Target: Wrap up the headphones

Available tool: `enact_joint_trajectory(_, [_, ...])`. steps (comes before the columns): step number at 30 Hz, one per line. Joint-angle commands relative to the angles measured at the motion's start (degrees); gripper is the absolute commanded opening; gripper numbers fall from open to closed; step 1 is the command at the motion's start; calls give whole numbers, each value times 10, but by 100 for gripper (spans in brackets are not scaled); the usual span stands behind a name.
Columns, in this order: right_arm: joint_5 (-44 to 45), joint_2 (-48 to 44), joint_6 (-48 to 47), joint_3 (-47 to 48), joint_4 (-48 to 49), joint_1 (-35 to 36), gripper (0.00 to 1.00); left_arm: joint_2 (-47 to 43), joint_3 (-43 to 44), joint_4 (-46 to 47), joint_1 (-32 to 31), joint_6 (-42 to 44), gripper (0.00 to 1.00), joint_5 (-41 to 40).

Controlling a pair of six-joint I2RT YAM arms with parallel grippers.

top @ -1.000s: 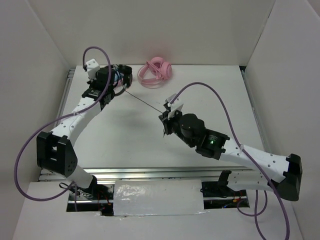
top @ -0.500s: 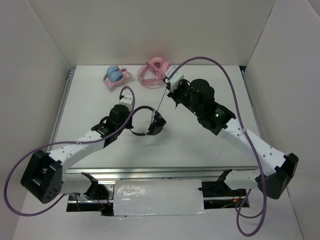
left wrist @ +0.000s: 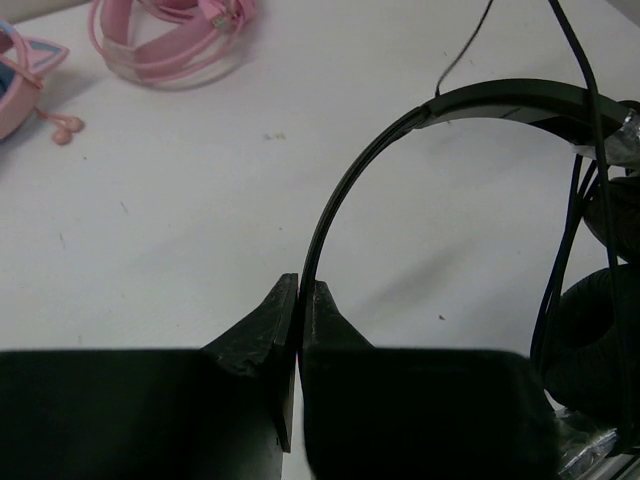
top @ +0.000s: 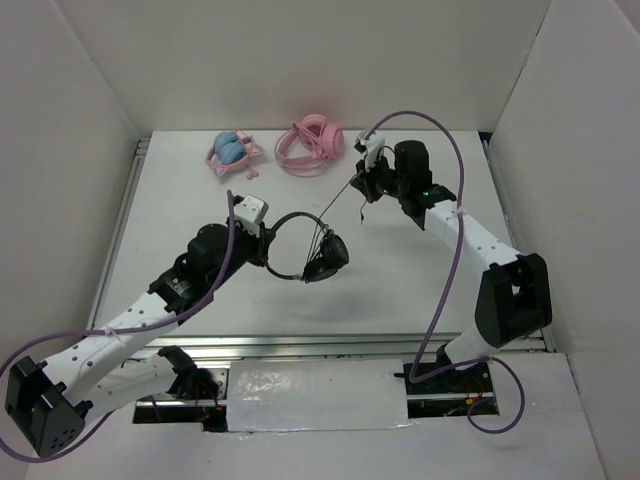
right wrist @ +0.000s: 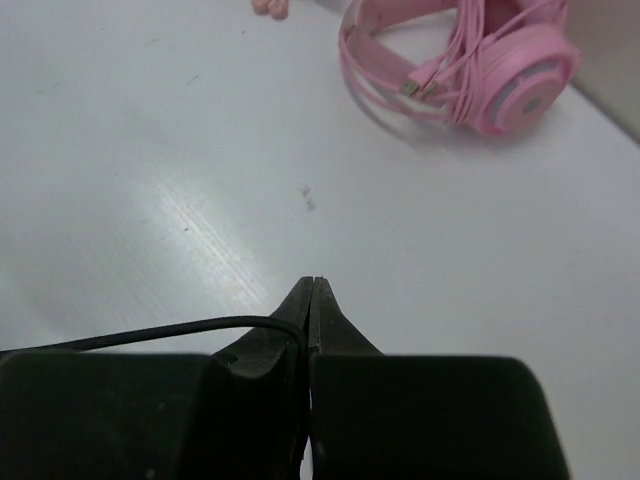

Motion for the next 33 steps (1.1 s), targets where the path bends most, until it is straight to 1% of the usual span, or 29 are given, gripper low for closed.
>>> enact_joint_trajectory(1, [-68, -38, 71, -51, 127, 1, 0, -19, 54, 6, -1, -7, 0, -30])
enact_joint_trajectory(4, [-89, -58, 94, -100, 178, 11, 0, -12, 90, 7, 0, -13, 0, -36])
enact_joint_trajectory(6, [-128, -65, 116, -121, 205, 21, 0, -2, 122, 10, 1, -13, 0, -25])
enact_joint_trajectory(8, [-143, -65, 136, -149, 253, 31, 0, 11, 147, 13, 1, -19, 0, -22])
enact_joint_trajectory(9, [-160, -64, 161, -171, 274, 35, 0, 16, 177, 8, 1, -21, 0, -28])
enact_joint_trajectory(10, [-167, -63, 175, -182, 325, 39, 0, 28, 194, 3, 1, -26, 0, -34])
enact_joint_trajectory(11, [-174, -60, 185, -192, 350, 47, 0, 35, 214, -7, 0, -26, 0, -43])
enact_joint_trajectory(12, [-165, -60, 212, -208, 369, 51, 0, 40, 248, -20, 1, -25, 0, -47])
enact_joint_trajectory(13, [-152, -60, 221, -218, 408, 54, 0, 46, 262, -22, 1, -21, 0, -48])
enact_joint_trajectory(15, [-138, -56, 244, -238, 453, 59, 0, 50, 296, -24, 1, -20, 0, -48])
enact_joint_trajectory(16, [-136, -52, 264, -241, 490, 60, 0, 54, 308, -42, 1, -20, 0, -44])
enact_joint_trajectory(17, [-139, -50, 272, -243, 506, 60, 0, 56, 325, -47, 1, -21, 0, -44])
enact_joint_trajectory(21, [-191, -19, 321, -239, 589, 65, 1, 66, 351, -40, 1, -34, 0, -47])
enact_joint_trajectory(22, [-201, 0, 331, -237, 633, 70, 2, 71, 358, -39, 0, -40, 0, -47])
enact_joint_trajectory(23, [-212, 11, 346, -229, 655, 76, 8, 77, 376, -40, 0, -43, 0, -42])
enact_joint_trajectory(24, [-216, 24, 353, -223, 691, 79, 10, 80, 385, -40, 0, -46, 0, -39])
enact_joint_trajectory(25, [-222, 51, 361, -216, 709, 86, 16, 89, 393, -40, 0, -48, 0, -40])
enact_joint_trajectory(26, [-225, 65, 382, -208, 727, 90, 20, 92, 412, -42, 0, -46, 0, -36])
enact_joint_trajectory(27, [-229, 81, 393, -188, 766, 91, 22, 96, 423, -44, 0, -42, 0, -33])
enact_joint_trajectory(28, [-233, 111, 407, -177, 784, 93, 27, 103, 431, -46, -1, -42, 0, -35])
enact_joint_trajectory(30, [-238, 141, 449, -146, 842, 93, 29, 107, 455, -48, -2, -37, 0, -31])
enact_joint_trajectory(31, [-239, 170, 461, -133, 855, 95, 30, 110, 463, -51, -1, -36, 0, -35])
enact_joint_trajectory(33, [-250, 197, 509, -101, 897, 96, 28, 107, 478, -53, -4, -31, 0, -38])
